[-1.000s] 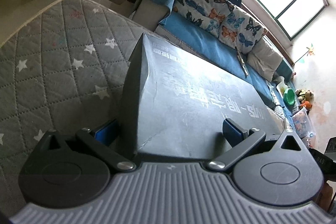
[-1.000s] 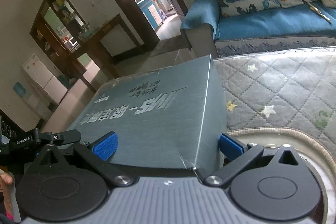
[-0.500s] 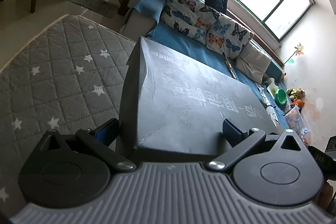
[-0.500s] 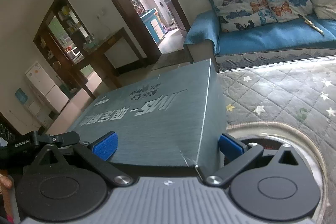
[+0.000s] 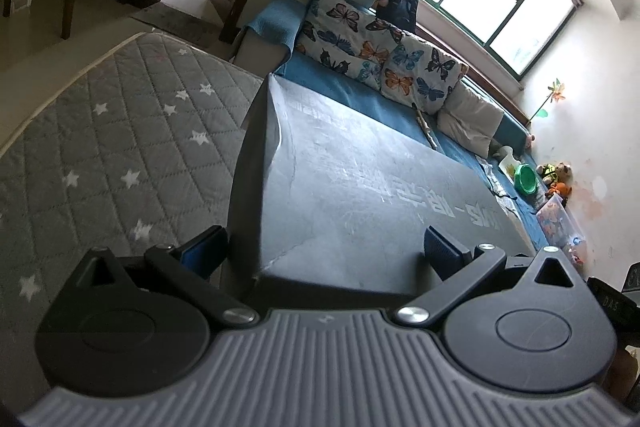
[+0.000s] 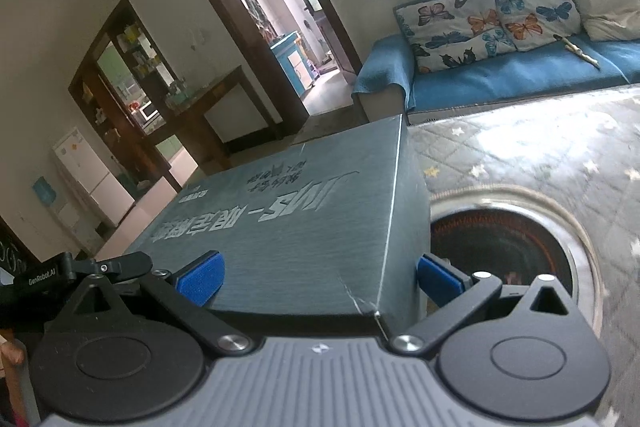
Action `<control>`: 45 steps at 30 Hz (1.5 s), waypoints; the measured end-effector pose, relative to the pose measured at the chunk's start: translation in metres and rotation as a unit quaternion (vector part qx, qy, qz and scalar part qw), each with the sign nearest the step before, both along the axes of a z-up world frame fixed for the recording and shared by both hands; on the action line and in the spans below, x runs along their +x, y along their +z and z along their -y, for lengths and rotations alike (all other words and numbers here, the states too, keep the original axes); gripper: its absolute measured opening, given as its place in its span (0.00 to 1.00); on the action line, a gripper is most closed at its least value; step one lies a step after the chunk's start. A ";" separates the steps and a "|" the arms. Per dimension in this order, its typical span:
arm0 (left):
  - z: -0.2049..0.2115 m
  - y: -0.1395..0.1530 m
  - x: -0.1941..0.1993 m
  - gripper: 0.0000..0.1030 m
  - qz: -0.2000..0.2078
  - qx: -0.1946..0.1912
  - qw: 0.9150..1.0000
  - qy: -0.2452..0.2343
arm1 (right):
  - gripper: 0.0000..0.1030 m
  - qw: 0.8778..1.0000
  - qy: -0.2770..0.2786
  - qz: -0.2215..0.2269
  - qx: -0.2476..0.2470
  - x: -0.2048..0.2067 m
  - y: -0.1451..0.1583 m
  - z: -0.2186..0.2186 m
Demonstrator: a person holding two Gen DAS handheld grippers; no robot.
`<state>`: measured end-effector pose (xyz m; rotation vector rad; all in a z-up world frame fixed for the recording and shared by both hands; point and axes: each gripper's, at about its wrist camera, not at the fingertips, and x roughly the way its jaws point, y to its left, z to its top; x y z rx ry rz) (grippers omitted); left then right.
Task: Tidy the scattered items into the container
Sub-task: 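Press both open grippers against the edge of the dark grey lid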
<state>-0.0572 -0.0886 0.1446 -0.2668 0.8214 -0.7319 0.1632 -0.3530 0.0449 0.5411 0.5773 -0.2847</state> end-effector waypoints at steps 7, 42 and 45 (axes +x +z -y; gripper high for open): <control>-0.028 0.000 -0.050 1.00 0.018 0.001 1.000 0.003 | 1.00 1.000 -0.009 0.013 0.006 -0.042 -0.004 -0.032; -0.106 -0.015 -0.194 1.00 0.055 0.005 0.998 -0.008 | 1.00 1.000 -0.016 0.020 -0.010 -0.159 -0.017 -0.135; -0.111 -0.018 -0.199 1.00 0.056 0.006 0.998 -0.008 | 1.00 1.000 -0.015 0.018 -0.012 -0.165 -0.018 -0.143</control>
